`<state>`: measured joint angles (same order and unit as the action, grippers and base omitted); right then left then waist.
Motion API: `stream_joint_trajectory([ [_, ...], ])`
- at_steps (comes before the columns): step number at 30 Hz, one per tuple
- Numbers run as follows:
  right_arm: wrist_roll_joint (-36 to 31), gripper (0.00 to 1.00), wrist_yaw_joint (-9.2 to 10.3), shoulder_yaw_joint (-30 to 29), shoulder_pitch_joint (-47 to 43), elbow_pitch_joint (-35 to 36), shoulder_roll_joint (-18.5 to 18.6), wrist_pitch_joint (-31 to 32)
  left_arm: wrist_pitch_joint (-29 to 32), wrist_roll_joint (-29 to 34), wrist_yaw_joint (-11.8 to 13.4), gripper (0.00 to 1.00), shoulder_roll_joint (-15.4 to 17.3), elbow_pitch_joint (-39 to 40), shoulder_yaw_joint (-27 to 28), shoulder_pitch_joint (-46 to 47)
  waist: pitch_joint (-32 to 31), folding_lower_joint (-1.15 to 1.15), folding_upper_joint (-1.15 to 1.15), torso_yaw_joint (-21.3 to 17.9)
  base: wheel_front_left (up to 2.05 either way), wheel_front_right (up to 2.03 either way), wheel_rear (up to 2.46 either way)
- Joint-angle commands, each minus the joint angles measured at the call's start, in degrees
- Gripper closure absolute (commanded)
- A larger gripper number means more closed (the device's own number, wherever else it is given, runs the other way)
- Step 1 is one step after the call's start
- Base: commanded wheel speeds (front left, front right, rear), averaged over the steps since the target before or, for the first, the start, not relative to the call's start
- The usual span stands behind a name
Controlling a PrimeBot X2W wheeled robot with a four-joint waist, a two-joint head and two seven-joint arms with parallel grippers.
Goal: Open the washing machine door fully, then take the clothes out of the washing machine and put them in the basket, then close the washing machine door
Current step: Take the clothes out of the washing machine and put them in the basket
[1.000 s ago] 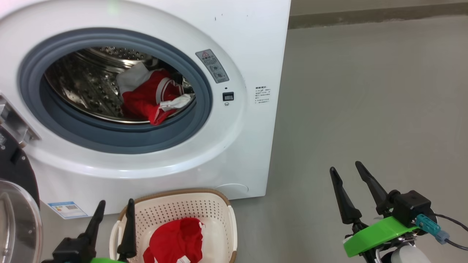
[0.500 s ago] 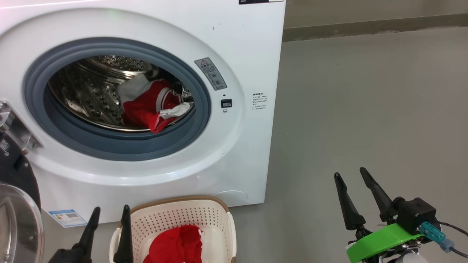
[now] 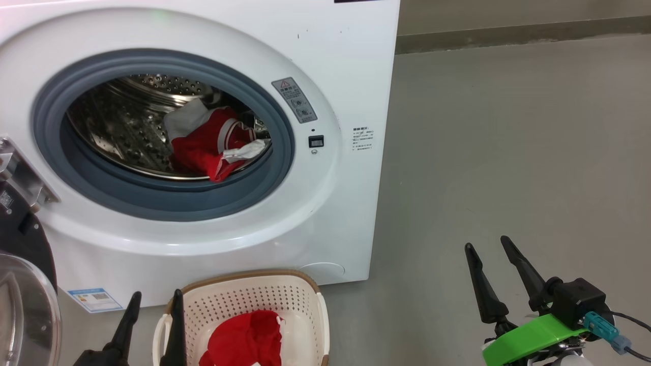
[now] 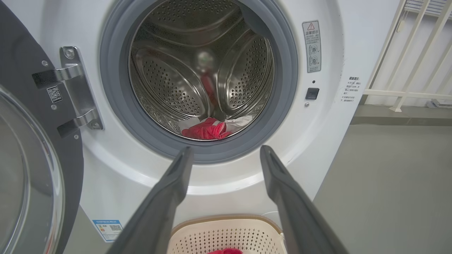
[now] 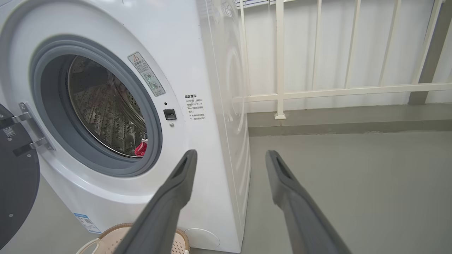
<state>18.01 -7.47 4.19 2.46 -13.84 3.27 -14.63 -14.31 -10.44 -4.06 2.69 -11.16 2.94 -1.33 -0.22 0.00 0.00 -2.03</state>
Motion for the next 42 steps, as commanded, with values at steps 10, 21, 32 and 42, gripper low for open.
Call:
stream_joint_trajectory([
  [10,-0.3,0.00,-0.02,1.1,0.5,1.4,0.4,-0.4,-0.7,0.7,0.2,0.00,0.2,1.8,1.4,0.5,0.2,0.00,0.00,0.2,0.00,0.00,0.00],
  [21,-0.1,0.00,-0.02,1.4,0.5,1.5,0.6,-0.4,-0.7,-1.0,0.7,0.00,0.2,1.1,0.3,1.0,0.7,0.00,0.00,0.7,0.00,0.00,0.00],
  [32,-0.3,0.00,-0.02,1.5,2.4,2.6,1.1,-0.4,-0.7,-3.0,1.0,0.00,0.2,-3.3,1.0,9.4,5.3,0.00,0.00,1.1,0.00,0.00,0.00],
  [42,-0.6,0.00,-0.02,1.4,5.9,3.5,1.7,-0.4,-0.7,-5.1,0.1,0.00,0.6,-13.2,1.3,24.3,12.3,0.00,0.00,1.3,0.00,0.00,0.00],
])
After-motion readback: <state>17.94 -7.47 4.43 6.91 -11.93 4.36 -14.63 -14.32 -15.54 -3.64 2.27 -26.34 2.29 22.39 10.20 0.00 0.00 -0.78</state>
